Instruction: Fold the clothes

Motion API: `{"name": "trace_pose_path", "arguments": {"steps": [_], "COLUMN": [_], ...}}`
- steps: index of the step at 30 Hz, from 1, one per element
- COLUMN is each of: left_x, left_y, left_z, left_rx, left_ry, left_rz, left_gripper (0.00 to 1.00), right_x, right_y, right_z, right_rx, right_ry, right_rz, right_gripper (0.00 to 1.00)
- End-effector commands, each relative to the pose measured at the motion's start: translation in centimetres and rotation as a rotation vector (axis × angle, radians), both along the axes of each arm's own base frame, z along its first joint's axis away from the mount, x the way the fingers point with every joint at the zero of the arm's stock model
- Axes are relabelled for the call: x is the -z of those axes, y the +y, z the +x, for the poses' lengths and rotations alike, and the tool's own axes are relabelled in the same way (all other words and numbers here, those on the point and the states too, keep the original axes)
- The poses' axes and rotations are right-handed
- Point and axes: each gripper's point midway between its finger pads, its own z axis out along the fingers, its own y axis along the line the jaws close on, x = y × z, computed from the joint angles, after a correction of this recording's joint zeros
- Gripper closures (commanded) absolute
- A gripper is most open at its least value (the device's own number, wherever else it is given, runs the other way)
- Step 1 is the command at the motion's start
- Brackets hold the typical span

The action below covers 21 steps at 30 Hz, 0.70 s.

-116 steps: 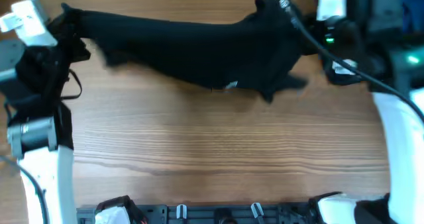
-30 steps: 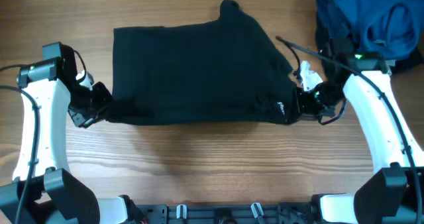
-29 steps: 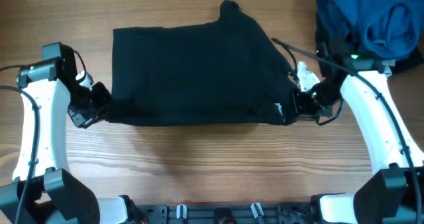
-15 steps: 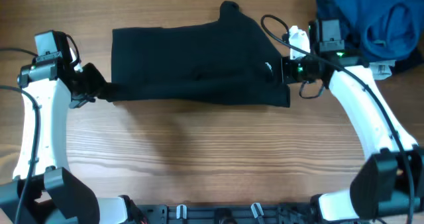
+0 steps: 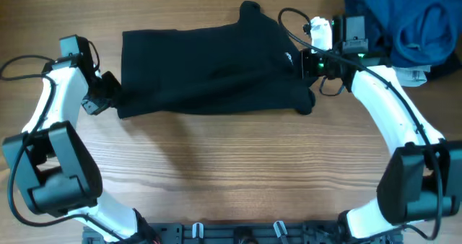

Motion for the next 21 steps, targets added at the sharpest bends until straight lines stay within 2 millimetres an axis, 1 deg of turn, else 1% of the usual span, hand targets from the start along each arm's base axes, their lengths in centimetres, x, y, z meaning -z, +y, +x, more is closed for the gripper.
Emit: {"name": "trace_pose_path", "arguments": {"steps": [1, 2, 3, 4, 5, 6, 8, 9, 10, 11, 13, 14, 16, 17, 18, 20, 21], "left_x": [0.2, 0.2, 0.2, 0.2, 0.2, 0.2, 0.2, 0.2, 0.2, 0.2, 0.2, 0.2, 0.2, 0.2, 0.2, 0.2, 0.2], "left_y": [0.9, 0.9, 1.0, 1.0, 1.0, 1.1, 1.2, 1.2, 1.3, 1.3, 1.3, 1.3, 1.3, 1.3, 1.3, 1.3, 1.3], "left_z": [0.4, 0.4, 0.4, 0.4, 0.4, 0.4, 0.3, 0.3, 0.4, 0.3, 0.3, 0.3, 0.4, 0.4, 0.4, 0.4, 0.4], "left_rx": [-0.026, -0.026, -0.026, -0.026, -0.029, -0.029, -0.034, -0.034, -0.034, -0.034, -0.034, -0.034, -0.034, -0.034, -0.033, -0.030, -0.030], "left_ry": [-0.006, -0.008, -0.008, -0.008, -0.008, -0.007, -0.007, -0.007, -0.008, -0.007, -0.007, -0.007, -0.011, -0.010, -0.010, -0.010, -0.010], "left_rz": [0.039, 0.039, 0.040, 0.040, 0.041, 0.043, 0.044, 0.043, 0.044, 0.044, 0.046, 0.047, 0.047, 0.047, 0.047, 0.048, 0.048], "left_gripper": [0.70, 0.05, 0.00, 0.00, 0.00, 0.00, 0.00, 0.00, 0.00, 0.00, 0.00, 0.00, 0.00, 0.00, 0.00, 0.00, 0.00], "right_x": [2.0, 1.9, 1.3, 0.8, -0.4, -1.0, -0.2, 0.6, 1.5, 2.3, 3.4, 4.3, 5.3, 6.2, 6.7, 7.3, 7.2], "right_y": [-0.4, -0.5, -0.4, -0.3, -0.2, -0.8, -2.3, -3.1, -3.9, -4.7, -4.7, -4.2, -3.0, -2.7, -2.9, -4.1, -5.0], "right_z": [0.3, 0.4, 0.4, 0.4, 0.2, -0.4, -1.8, -3.1, -5.0, -6.4, -7.9, -9.0, -10.0, -10.0, -9.6, -8.4, -7.4], "right_rx": [0.016, 0.038, 0.055, 0.060, 0.060, 0.092, 0.154, 0.179, 0.218, 0.300, 0.376, 0.398, 0.423, 0.494, 0.570, 0.744, 0.821], "right_ry": [0.040, 0.046, 0.049, 0.050, 0.050, 0.078, 0.168, 0.239, 0.334, 0.426, 0.517, 0.573, 0.630, 0.660, 0.669, 0.679, 0.665], "right_rz": [-0.021, -0.007, 0.024, 0.056, 0.114, 0.155, 0.164, 0.160, 0.160, 0.185, 0.254, 0.308, 0.401, 0.456, 0.494, 0.578, 0.622], "right_gripper": [0.47, 0.15, 0.11, 0.02, 0.00, 0.01, 0.00, 0.00, 0.00, 0.02, 0.22, 0.31, 0.37, 0.38, 0.37, 0.34, 0.30]}}
